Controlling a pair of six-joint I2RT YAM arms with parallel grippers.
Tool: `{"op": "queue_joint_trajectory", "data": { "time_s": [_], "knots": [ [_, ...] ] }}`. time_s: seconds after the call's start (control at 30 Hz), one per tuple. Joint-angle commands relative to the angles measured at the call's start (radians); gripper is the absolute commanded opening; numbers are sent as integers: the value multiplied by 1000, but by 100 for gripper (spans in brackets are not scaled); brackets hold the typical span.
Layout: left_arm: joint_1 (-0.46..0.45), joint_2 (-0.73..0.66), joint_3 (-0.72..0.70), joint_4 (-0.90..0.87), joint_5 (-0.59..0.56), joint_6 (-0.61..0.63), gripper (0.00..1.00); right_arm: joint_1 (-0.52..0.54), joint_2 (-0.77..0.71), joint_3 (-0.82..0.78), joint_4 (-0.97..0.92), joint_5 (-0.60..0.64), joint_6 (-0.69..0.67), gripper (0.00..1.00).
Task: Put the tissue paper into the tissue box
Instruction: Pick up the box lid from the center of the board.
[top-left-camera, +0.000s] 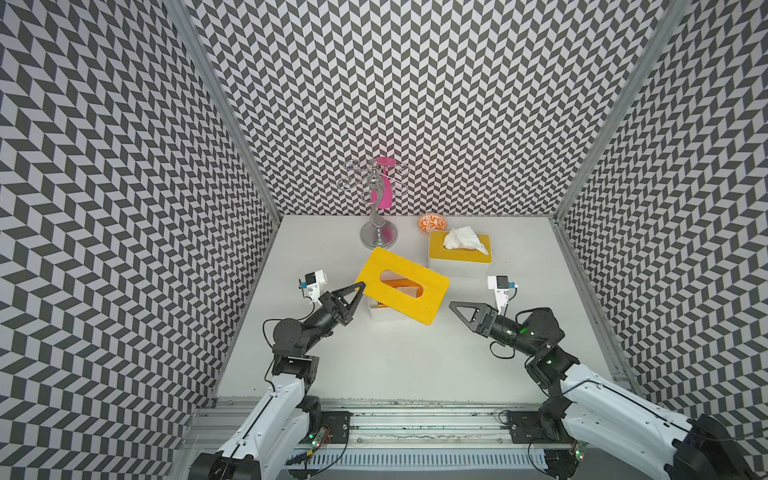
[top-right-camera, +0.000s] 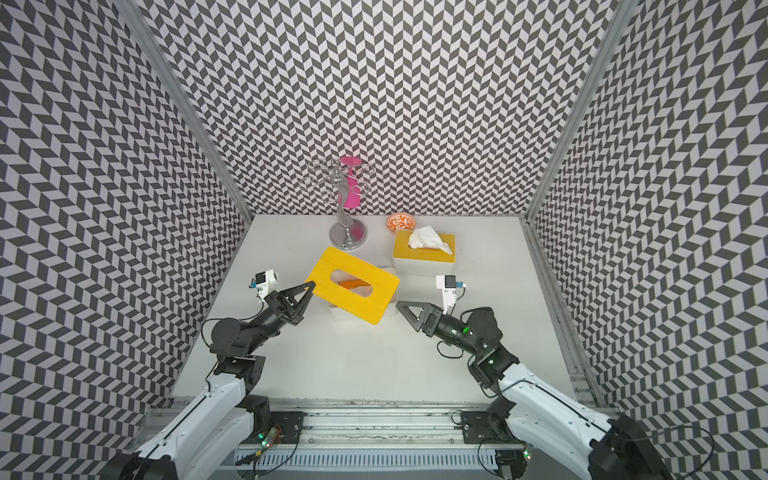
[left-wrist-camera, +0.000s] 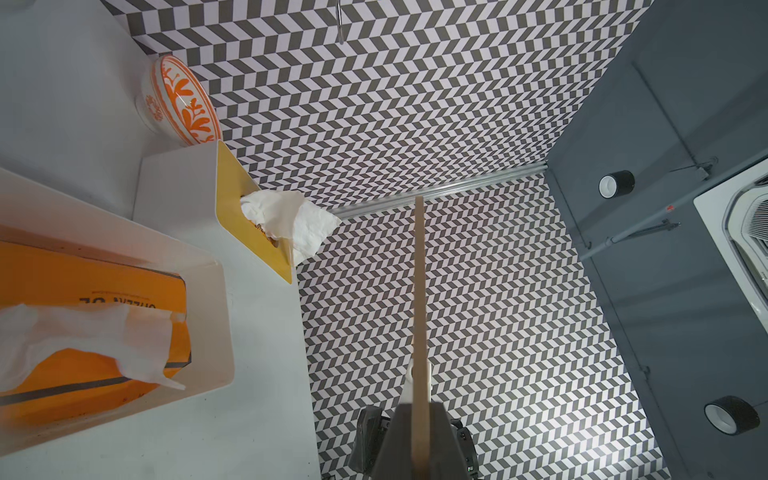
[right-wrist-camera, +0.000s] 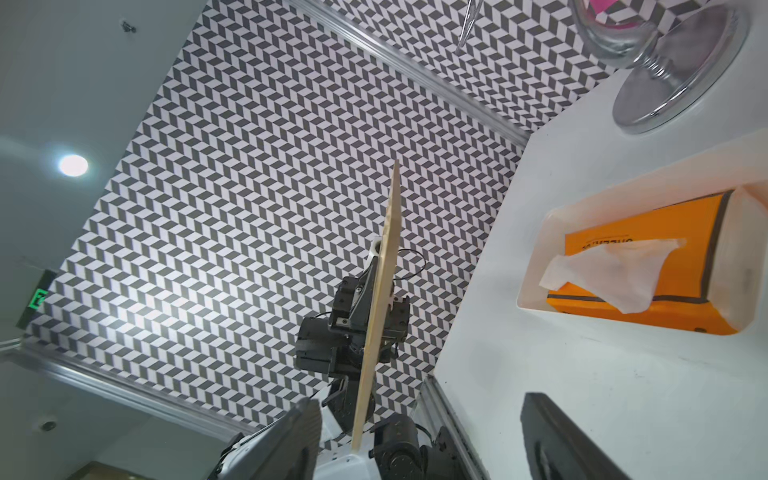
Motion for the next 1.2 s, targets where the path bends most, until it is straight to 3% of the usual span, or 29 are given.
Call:
{"op": "queue_joint_trajectory", "data": {
  "time_s": [0.0,0.43,1.17],
  "knots": [
    [7,-10,9,52,15,-20,0,-6,11,25,152,-66,56,75],
    [7,-12,8,41,16,-16,0,-3,139,98,222,-190,136,60],
    [7,-17,-8,8,10,22,0,43,246,77,390,-43,264,32]
  ]
}}
